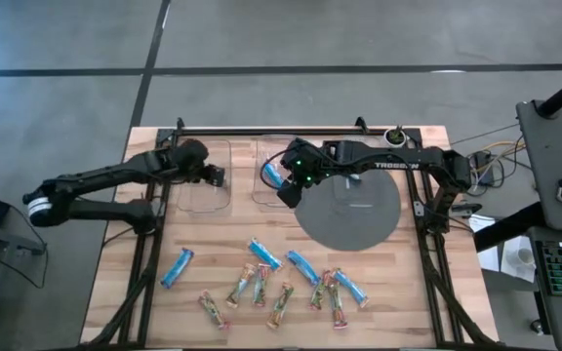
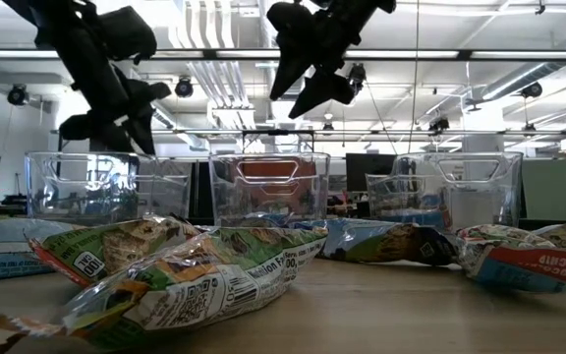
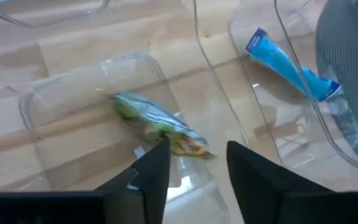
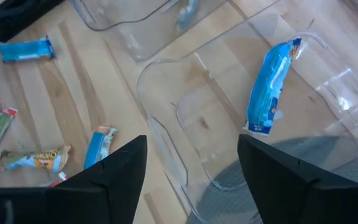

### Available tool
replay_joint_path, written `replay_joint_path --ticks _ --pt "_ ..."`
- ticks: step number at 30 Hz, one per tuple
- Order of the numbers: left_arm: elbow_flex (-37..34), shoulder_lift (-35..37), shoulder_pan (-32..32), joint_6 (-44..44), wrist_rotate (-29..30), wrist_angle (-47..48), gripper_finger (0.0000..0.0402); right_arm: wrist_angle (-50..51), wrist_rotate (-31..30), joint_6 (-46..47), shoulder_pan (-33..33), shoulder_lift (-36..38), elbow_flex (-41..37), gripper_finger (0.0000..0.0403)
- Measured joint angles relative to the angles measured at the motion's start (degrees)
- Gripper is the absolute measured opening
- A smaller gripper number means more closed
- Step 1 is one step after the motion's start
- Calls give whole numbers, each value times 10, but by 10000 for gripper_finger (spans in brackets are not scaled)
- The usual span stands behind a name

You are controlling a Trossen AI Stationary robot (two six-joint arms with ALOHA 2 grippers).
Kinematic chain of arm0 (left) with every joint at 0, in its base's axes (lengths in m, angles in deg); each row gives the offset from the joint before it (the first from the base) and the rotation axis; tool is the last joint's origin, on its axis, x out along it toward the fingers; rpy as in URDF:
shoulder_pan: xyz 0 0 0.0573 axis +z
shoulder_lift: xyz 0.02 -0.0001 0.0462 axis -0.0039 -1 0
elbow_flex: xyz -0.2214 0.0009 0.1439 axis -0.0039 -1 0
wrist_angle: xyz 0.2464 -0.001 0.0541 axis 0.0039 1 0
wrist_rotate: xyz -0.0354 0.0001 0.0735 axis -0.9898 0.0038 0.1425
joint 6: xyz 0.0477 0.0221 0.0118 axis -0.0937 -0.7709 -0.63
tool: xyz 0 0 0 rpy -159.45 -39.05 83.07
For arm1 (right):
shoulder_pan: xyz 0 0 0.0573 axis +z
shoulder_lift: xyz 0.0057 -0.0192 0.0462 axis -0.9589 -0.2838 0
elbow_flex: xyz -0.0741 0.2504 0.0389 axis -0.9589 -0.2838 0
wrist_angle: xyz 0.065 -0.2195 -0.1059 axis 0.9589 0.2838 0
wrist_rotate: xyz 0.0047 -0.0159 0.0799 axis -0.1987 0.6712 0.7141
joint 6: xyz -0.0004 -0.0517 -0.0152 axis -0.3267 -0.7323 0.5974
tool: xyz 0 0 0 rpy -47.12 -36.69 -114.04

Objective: Pick and place Granola Bars by type
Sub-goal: Put the blue granola bar into the middle transparent container

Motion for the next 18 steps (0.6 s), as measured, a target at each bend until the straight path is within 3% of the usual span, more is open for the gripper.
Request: replay_joint_path --ticks 5,11,13,18 --pt "26 22 -49 -18 -76 10 156 -1 0 -12 8 0 -1 248" --pt "66 70 -213 -39 -85 9 156 -1 0 -37 13 0 -3 245" --pt "68 79 -277 -16 -66 10 156 1 8 -34 16 0 -4 242" --pt "58 73 -430 94 48 17 156 62 17 -25 36 0 -4 240"
